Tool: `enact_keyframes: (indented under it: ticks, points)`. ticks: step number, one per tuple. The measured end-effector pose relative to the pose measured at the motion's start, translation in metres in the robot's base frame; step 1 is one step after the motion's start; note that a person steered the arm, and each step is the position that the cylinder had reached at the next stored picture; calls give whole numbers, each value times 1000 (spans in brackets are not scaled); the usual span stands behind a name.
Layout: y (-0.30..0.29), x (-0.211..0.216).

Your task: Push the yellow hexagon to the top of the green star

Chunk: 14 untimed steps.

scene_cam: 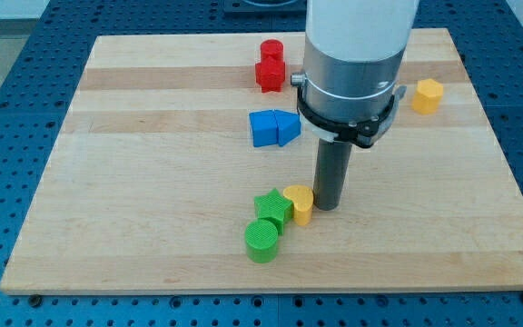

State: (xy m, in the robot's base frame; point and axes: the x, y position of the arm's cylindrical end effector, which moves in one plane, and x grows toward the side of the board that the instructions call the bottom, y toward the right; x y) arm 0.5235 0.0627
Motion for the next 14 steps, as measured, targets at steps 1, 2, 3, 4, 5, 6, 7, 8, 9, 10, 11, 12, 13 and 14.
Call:
enact_keyframes:
  ticks: [1,2,3,4,5,6,7,8,9,10,11,12,13,14]
  points:
    - [65,0]
    - [146,-18]
    - [206,-73]
    - [246,-151]
    - [245,-248]
    - [218,-312]
    - [174,-326]
    - [170,-283]
    - [177,-240]
    - [188,-186]
    - [188,-123]
    - [152,-68]
    - [117,-40]
    - [139,-28]
